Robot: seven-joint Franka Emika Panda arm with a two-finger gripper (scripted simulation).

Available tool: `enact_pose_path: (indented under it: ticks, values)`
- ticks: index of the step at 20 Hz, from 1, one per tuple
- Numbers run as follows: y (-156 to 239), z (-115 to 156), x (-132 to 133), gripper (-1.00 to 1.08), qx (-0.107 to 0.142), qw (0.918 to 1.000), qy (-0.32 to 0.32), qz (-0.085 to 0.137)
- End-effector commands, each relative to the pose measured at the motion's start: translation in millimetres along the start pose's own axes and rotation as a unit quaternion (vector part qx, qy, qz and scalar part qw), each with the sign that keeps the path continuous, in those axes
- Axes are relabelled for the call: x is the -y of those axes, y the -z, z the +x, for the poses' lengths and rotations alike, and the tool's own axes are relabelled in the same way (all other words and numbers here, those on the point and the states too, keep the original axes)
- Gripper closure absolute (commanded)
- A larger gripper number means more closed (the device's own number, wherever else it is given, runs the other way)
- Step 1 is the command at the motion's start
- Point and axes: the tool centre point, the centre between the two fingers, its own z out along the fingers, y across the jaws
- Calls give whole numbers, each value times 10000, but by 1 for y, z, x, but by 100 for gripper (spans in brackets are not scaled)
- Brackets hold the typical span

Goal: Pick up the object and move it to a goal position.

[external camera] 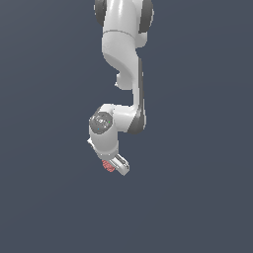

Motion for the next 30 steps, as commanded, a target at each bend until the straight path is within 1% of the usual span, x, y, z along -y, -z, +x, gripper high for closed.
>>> enact_pose_path:
  ticks: [1,11,17,21,24,30]
  values:
    - [0,0,0,108,1,10000,-2,-2]
    - [1,-2,1,108,1,10000,0,-1]
    - [11,-15,5,108,1,10000,0,-1]
    - [24,-33,12,108,2,10000,1,1]
    - [38,-52,19,108,2,10000,1,1]
    - [76,-104,38,108,4,10000,1,2]
